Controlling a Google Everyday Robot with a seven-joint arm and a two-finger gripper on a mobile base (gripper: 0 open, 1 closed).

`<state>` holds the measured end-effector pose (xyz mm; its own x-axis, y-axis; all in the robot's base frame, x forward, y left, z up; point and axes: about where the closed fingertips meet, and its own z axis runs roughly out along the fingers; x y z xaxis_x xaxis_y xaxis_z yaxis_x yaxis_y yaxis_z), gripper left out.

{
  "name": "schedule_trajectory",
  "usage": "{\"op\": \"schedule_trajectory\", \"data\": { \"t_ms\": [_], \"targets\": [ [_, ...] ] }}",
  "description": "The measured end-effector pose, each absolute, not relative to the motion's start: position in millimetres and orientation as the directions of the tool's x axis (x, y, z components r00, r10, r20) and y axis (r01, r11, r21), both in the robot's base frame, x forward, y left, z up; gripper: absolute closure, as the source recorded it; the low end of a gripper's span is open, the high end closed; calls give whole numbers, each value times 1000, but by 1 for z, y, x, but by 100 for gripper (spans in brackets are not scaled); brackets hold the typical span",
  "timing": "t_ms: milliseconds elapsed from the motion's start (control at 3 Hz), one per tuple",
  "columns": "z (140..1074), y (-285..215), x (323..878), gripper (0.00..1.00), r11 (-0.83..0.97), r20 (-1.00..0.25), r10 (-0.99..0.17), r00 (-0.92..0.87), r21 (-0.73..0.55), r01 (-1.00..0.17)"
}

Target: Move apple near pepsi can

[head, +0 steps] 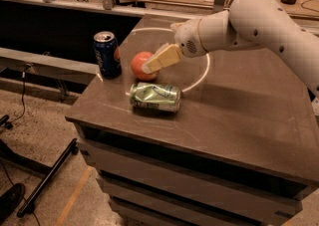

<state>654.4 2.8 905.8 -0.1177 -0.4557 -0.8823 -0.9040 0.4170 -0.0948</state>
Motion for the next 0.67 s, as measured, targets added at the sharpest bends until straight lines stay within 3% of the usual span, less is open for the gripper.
{"op": "schedule_trajectory", "data": {
  "t_ms": [667],
  "targets": [
    [914, -39, 632, 0, 422, -921, -366, -133, -37, -906]
  ]
}}
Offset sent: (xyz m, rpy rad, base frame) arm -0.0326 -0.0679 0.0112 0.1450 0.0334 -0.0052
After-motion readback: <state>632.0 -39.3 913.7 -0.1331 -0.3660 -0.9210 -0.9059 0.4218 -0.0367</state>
